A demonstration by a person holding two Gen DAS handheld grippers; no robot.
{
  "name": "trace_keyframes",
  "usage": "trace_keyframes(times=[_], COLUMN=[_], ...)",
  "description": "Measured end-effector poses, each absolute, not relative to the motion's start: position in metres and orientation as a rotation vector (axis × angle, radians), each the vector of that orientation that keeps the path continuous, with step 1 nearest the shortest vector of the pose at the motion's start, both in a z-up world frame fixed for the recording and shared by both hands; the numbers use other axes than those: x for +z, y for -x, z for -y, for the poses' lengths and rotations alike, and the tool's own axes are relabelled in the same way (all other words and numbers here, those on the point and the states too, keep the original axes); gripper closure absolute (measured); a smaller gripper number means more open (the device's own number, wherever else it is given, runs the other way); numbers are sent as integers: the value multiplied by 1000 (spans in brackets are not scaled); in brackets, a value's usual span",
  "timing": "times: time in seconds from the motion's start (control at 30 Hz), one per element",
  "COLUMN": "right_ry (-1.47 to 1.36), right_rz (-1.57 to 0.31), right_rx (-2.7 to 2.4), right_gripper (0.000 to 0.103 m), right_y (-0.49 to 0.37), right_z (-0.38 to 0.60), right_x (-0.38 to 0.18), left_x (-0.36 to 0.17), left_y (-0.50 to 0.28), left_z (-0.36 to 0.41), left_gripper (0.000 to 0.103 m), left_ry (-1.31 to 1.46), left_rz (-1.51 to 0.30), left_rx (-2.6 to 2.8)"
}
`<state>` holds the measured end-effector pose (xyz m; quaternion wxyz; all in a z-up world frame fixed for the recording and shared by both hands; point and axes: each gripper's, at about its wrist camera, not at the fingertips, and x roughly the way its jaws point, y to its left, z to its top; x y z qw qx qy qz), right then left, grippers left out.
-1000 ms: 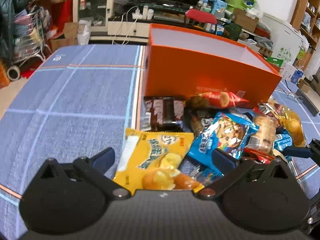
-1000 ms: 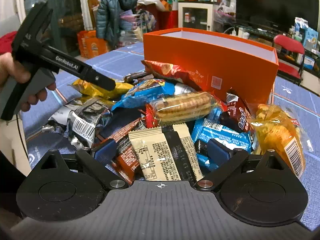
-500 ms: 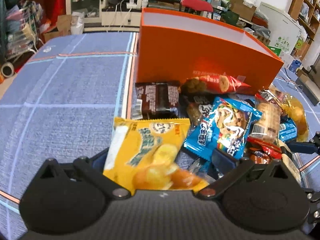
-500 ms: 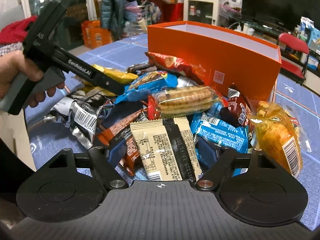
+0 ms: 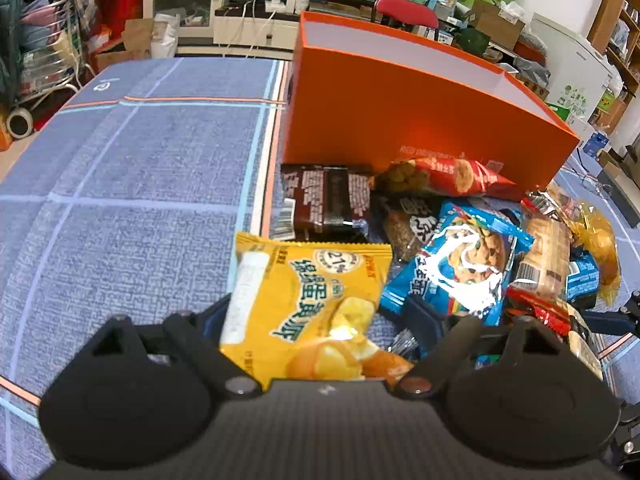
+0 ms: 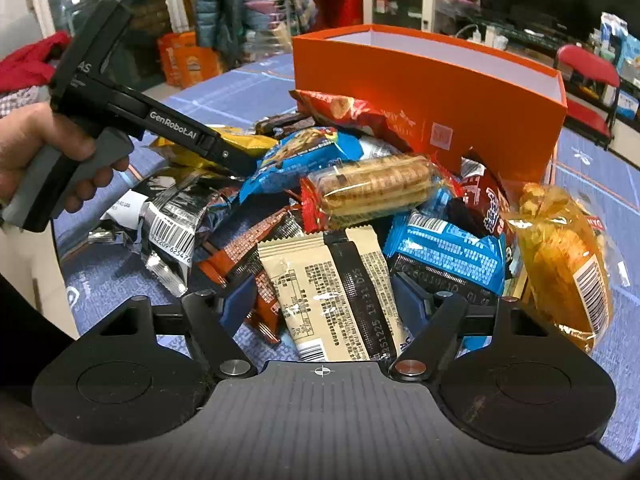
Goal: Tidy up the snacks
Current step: 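Grasp the yellow chip bag with the left tool while the right tool grasps the beige wafer bar, then lift both packets over the orange box and open both tools to drop them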
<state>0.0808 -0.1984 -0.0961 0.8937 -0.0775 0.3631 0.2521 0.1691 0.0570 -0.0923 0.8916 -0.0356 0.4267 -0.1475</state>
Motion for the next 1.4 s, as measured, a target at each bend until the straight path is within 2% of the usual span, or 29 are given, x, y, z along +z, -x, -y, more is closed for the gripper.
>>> trace_keyframes(times=[0.07, 0.1, 0.13, 0.17, 0.23, 0.27, 0.37, 0.47, 1.03, 1.23, 1.4], right_ry=[168, 178, 183, 186, 188, 181, 170, 193, 282, 212, 221], right_rz=[-756, -758, -764, -759, -752, -757, -777, -770, -679, -613, -596], right_rx=[519, 516, 518, 515, 510, 508, 509, 508, 434, 379, 296], right_gripper=[38, 34, 33, 34, 45, 56, 58, 64, 66, 66, 66], right_y=[-81, -81, -81, -81, -81, -82, -84, -81, -62, -67, -109], right_z=[197, 196, 195, 194, 193, 194, 194, 191, 192, 202, 213], right_x=[-98, -101, -103, -103, -102, -101, -101, -99, -71, -34, 2], left_x=[-91, -91, -91, -90, -90, -90, -89, -87, -49, -12, 18], left_y=[-168, -167, -167, -166, -166, -165, -164, -162, -137, -130, -162], left_z=[-58, -58, -58, -58, -58, -58, -58, -61, -59, -47, -33], left_gripper=[31, 39, 54, 54, 54, 55, 55, 55, 54, 54, 54], left_ry=[78, 76, 73, 66, 65, 65, 64, 72, 57, 52, 66], left_rz=[-887, -887, -885, -883, -884, -884, -886, -884, -739, -645, -608], left_rx=[-311, -314, -309, -302, -310, -311, -316, -321, -335, -366, -396])
